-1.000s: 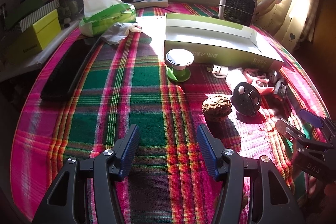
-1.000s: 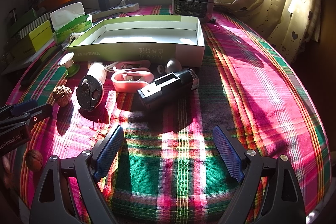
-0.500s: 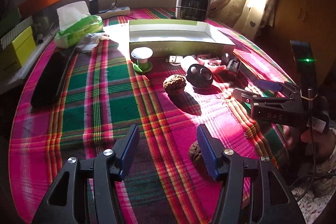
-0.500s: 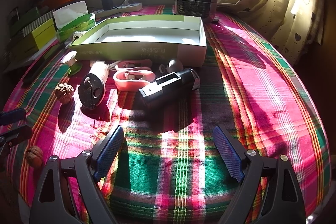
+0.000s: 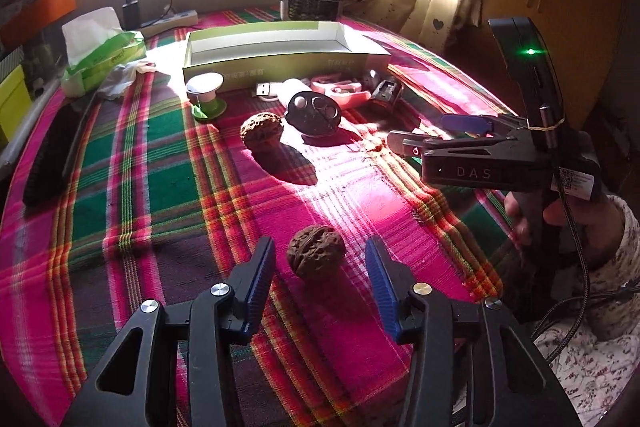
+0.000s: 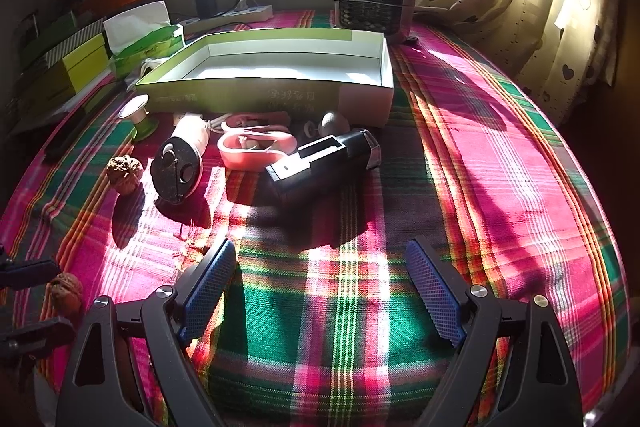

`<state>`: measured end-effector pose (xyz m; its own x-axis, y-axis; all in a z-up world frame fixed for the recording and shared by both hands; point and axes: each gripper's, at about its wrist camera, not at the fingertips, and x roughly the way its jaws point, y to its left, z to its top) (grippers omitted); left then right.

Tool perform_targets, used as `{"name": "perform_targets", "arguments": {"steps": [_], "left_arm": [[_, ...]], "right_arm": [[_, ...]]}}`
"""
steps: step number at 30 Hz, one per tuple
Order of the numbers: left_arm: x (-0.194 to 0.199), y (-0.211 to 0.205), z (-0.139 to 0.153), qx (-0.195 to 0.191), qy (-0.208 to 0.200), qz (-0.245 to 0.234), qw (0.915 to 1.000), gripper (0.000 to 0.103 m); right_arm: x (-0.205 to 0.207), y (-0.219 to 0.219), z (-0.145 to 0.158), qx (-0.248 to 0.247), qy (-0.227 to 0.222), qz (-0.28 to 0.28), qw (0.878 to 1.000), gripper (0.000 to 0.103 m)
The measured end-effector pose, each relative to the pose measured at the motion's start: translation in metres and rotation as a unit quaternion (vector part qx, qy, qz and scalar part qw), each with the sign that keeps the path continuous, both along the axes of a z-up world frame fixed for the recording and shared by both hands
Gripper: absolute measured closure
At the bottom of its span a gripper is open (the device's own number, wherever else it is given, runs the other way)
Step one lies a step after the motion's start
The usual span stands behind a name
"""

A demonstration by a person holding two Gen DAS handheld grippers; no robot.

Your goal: Organize objects

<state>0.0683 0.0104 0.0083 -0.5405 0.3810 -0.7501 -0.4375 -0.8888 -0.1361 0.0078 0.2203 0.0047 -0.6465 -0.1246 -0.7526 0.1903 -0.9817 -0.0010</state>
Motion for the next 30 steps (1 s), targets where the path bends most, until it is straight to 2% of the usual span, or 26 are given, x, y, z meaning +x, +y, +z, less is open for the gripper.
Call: {"name": "perform_targets", "arguments": {"steps": [8, 17, 21, 25, 30], "left_arm": [[-0.002, 0.002, -0.003, -0.009, 0.000, 0.006, 0.9999, 0.075], [-0.010, -0.005, -0.003, -0.001, 0.001, 0.031, 0.9995, 0.075], [-0.017, -0.014, -0.004, -0.008, 0.004, 0.057, 0.9983, 0.075], [-0.023, -0.022, -0.005, -0.009, 0.006, 0.078, 0.9969, 0.075], [-0.029, -0.035, -0.006, -0.007, 0.004, 0.103, 0.9947, 0.075]], "right_arm": [[0.001, 0.000, 0.000, 0.000, 0.000, 0.001, 1.000, 0.016], [0.001, 0.000, 0.002, 0.002, -0.007, 0.005, 1.000, 0.016], [0.006, -0.004, 0.009, -0.012, 0.014, 0.024, 1.000, 0.016], [0.009, -0.020, 0.017, -0.030, 0.026, 0.066, 0.997, 0.016], [0.008, -0.047, 0.023, -0.043, 0.032, 0.115, 0.992, 0.024]]}}
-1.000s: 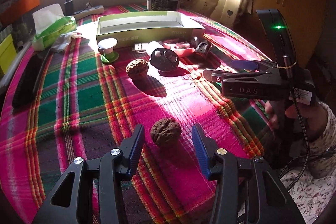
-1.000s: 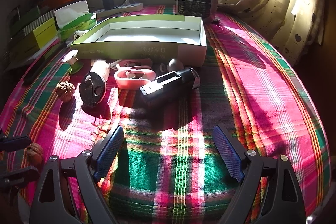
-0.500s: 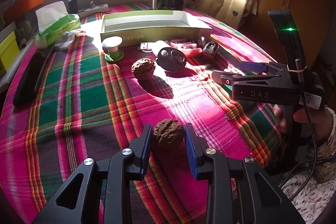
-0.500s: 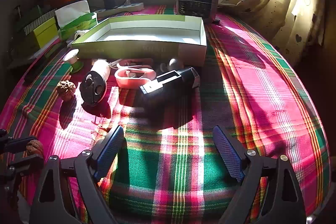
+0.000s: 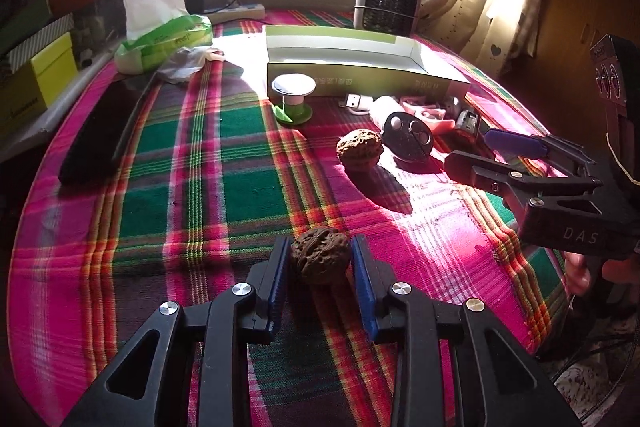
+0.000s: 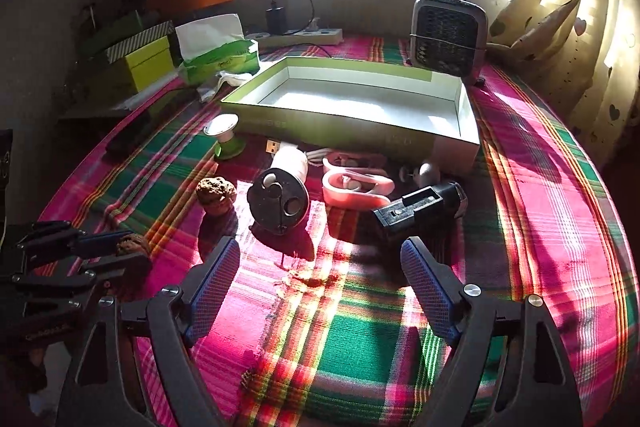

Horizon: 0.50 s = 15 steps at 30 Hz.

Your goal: Organize objects

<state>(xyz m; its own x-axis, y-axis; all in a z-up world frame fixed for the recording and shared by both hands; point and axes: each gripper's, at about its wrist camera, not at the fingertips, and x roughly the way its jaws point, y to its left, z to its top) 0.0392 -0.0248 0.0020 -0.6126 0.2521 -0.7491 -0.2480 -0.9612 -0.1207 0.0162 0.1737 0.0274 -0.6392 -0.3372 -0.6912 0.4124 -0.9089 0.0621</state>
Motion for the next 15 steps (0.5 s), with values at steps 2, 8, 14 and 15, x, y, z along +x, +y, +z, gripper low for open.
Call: {"name": "perform_targets", "arguments": {"steps": [2, 8, 14, 15], "left_arm": [[-0.002, -0.003, 0.000, -0.003, 0.001, 0.006, 1.0000, 0.075], [-0.009, -0.013, -0.002, 0.001, 0.003, 0.022, 0.9997, 0.075], [-0.013, -0.018, -0.002, 0.004, 0.003, 0.031, 0.9995, 0.075], [-0.014, -0.018, -0.002, 0.004, 0.003, 0.032, 0.9995, 0.074]], "right_arm": [[-0.002, -0.010, 0.001, -0.001, -0.002, 0.015, 1.000, 0.027], [-0.007, -0.032, 0.001, -0.010, -0.009, 0.054, 0.998, 0.039], [-0.016, -0.051, -0.003, -0.008, -0.020, 0.084, 0.996, 0.047], [-0.018, -0.053, -0.004, -0.007, -0.025, 0.087, 0.996, 0.048]]}}
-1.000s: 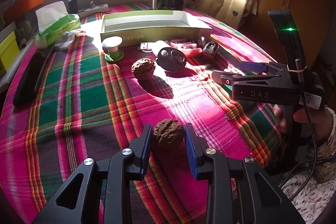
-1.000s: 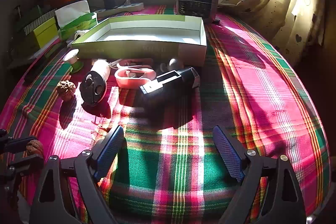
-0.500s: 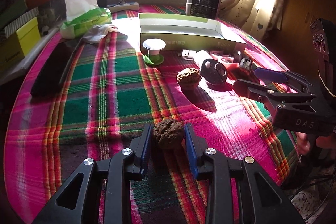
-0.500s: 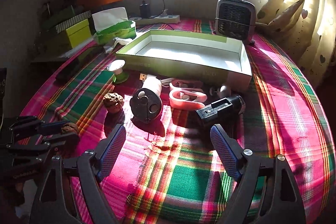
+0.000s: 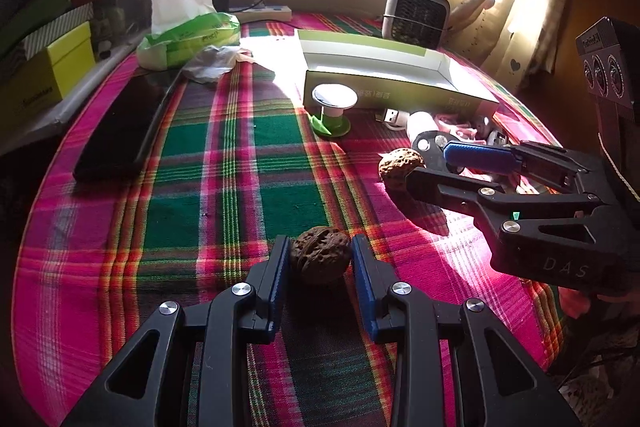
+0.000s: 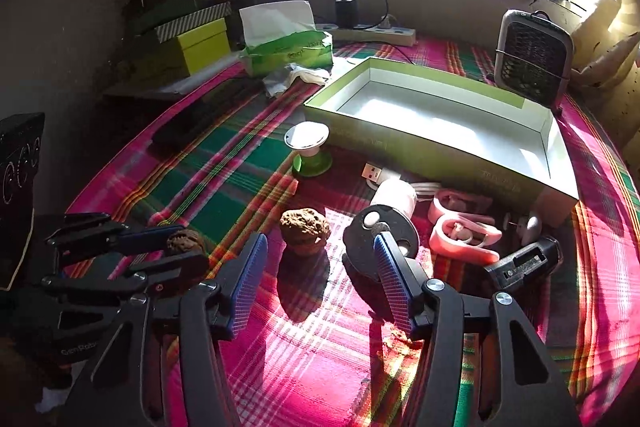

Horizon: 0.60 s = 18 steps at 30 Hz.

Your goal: Organize objects

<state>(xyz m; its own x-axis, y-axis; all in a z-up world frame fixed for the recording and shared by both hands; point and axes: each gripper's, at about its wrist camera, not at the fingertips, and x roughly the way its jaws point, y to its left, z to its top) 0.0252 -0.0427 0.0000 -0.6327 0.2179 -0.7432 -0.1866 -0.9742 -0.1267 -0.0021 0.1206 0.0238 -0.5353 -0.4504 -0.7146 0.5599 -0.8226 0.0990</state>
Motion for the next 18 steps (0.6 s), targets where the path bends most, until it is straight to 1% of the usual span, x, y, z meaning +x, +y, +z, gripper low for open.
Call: {"name": "perform_targets", "arguments": {"steps": [6, 8, 12, 15, 18], "left_arm": [[-0.002, -0.001, 0.000, 0.001, 0.000, 0.001, 1.0000, 0.074], [-0.002, -0.002, 0.000, 0.001, 0.001, 0.002, 1.0000, 0.074], [-0.004, -0.002, 0.000, 0.001, 0.002, 0.000, 1.0000, 0.074], [-0.005, -0.002, 0.001, 0.000, 0.002, -0.001, 1.0000, 0.074], [-0.005, -0.002, 0.001, 0.000, 0.002, -0.001, 1.0000, 0.074]], "right_arm": [[-0.005, -0.009, -0.004, 0.002, -0.012, 0.014, 1.000, 0.050], [-0.008, -0.011, -0.004, 0.005, -0.015, 0.019, 1.000, 0.053], [-0.010, -0.016, -0.007, 0.009, -0.023, 0.026, 0.999, 0.055], [-0.014, -0.019, -0.011, 0.015, -0.034, 0.023, 0.999, 0.060], [-0.015, -0.019, -0.011, 0.015, -0.033, 0.022, 0.999, 0.062]]}}
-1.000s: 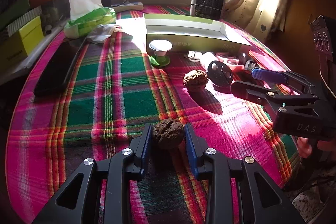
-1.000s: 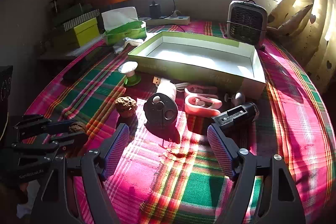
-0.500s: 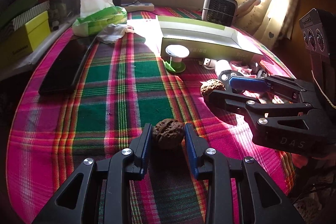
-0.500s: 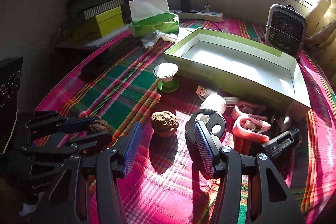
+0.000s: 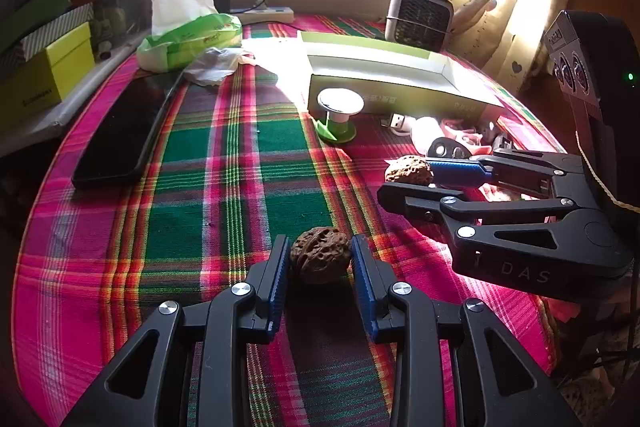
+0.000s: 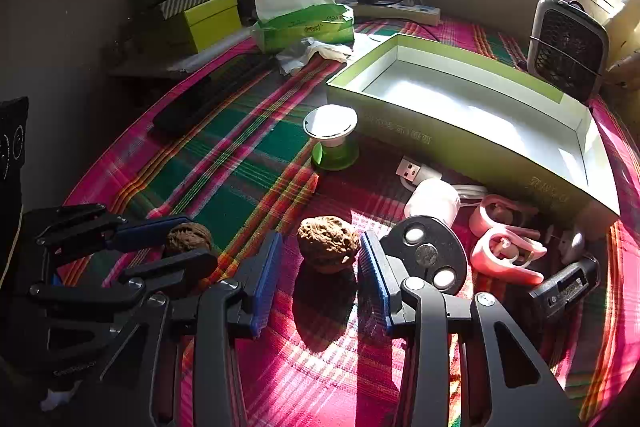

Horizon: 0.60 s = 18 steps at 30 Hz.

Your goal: Organize objects

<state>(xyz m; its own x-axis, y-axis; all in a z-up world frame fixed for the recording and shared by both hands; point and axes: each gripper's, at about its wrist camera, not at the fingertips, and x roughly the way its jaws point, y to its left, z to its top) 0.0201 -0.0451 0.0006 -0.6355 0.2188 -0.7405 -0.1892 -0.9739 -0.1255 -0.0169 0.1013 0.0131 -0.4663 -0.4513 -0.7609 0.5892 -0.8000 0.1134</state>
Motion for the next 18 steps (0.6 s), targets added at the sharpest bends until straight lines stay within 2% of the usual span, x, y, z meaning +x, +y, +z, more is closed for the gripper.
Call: {"name": "perform_targets", "arguments": {"steps": [7, 18], "left_arm": [[0.0001, 0.0002, 0.0001, 0.000, 0.000, 0.001, 1.0000, 0.074], [-0.0004, 0.0008, -0.0002, -0.002, 0.000, 0.000, 1.0000, 0.075]], "right_arm": [[-0.0011, 0.0002, -0.0002, 0.003, 0.000, -0.007, 1.000, 0.069], [-0.0011, 0.0006, 0.0004, -0.001, 0.000, -0.009, 1.000, 0.070]]}}
